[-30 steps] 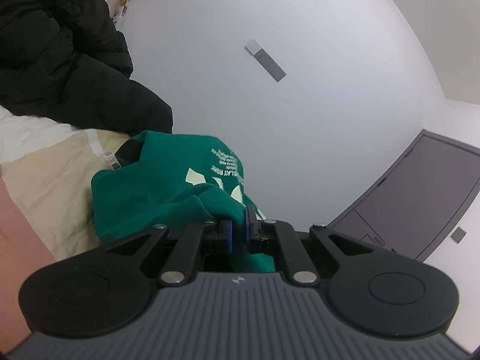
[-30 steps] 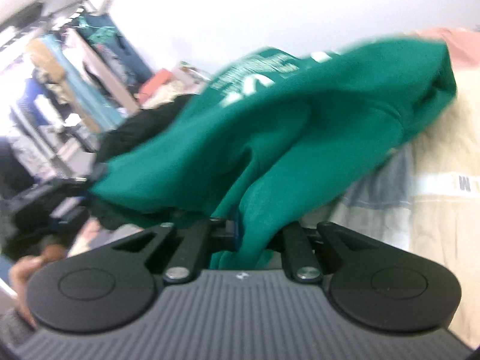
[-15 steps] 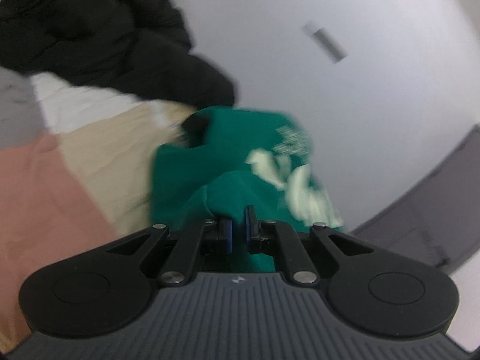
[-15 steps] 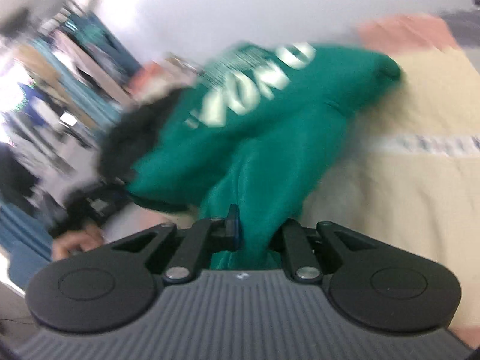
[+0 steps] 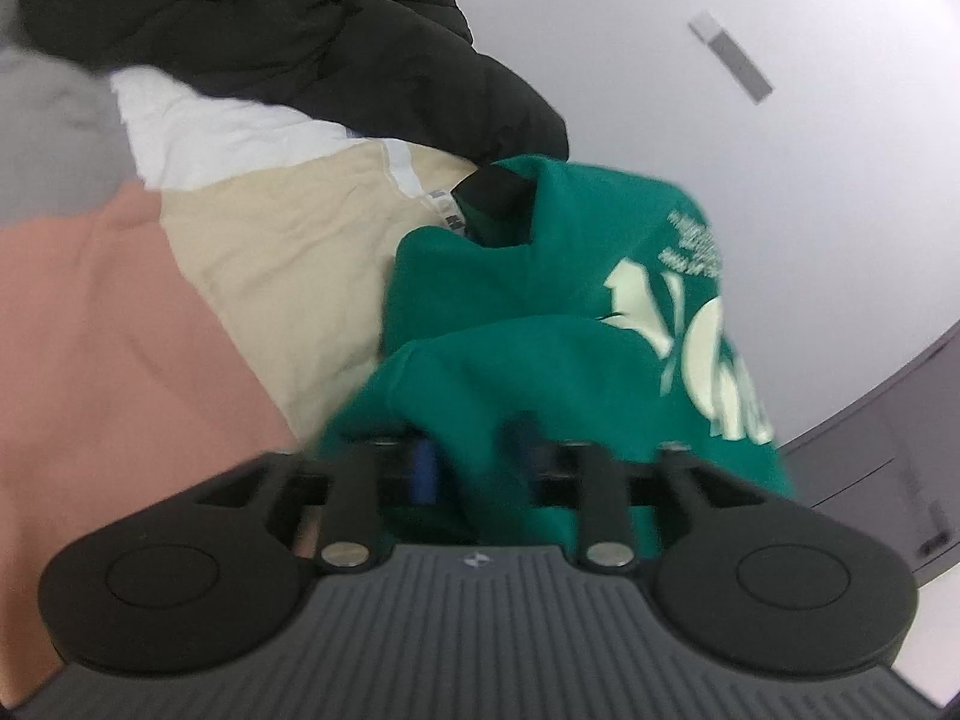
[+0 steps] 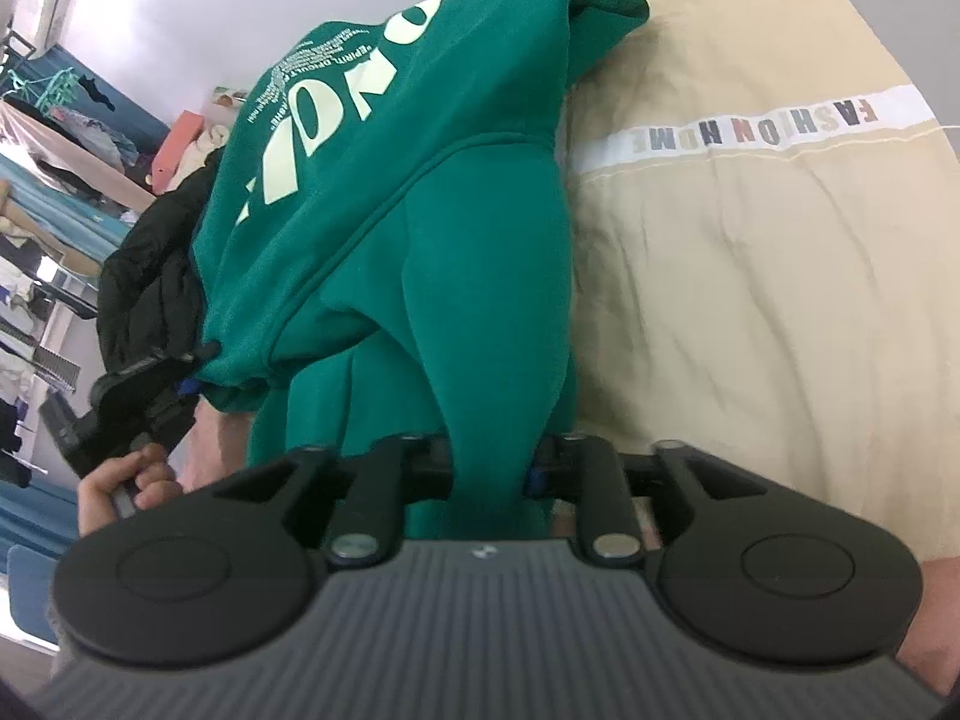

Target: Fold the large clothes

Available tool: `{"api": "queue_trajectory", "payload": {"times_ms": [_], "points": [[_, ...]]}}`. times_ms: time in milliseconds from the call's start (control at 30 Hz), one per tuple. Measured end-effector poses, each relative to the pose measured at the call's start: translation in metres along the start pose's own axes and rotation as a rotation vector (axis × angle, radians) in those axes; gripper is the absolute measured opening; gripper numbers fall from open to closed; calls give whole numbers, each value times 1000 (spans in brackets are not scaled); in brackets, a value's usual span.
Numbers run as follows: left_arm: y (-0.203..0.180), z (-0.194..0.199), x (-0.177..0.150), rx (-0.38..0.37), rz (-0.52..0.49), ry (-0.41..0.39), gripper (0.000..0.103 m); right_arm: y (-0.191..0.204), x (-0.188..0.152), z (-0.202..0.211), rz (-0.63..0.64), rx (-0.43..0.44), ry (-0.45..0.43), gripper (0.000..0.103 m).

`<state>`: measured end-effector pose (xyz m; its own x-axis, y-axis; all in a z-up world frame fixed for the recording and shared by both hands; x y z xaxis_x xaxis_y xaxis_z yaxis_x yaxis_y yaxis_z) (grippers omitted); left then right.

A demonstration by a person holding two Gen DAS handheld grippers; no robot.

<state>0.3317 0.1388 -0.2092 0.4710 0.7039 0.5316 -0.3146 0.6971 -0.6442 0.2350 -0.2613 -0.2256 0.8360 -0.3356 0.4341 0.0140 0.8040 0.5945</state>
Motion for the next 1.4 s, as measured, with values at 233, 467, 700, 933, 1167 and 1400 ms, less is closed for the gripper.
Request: {"api": "queue_trajectory", "payload": {"times_ms": [233,467,700,933,1167,1400], "points": [[-24,51,-7,-60,24,-18,71,3,14,23,13,3,-83,70],[-71,49,-45,-134,-84,61,72,4,68,18,-13,17,-143,70],[-81,11,-83,-129,-138,182,72,5,123,-39,-80,74,-148,69],[-84,-36,-93,-190,-81,245,75,-25,139,-97,-141,90,-147,69],[-94,-52,-90,-218,-128,274,64,-22,140,-116,-18,22,-89,56],[-120,-16,-74,-334,-187,234,17,12,145,-80,67,118,-145,17]]}}
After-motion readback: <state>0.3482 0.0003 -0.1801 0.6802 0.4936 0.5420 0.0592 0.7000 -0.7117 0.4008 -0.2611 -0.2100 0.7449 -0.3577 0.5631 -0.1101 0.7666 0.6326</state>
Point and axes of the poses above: each gripper's, at about its wrist camera, not at the fingertips, and z roughly against the way its jaws point, y to its left, x to its top, the point moved 10 cm from there along -z, roughly the way its jaws point, and after that the axes turned 2 degrees about x, right-handed, at the moved point
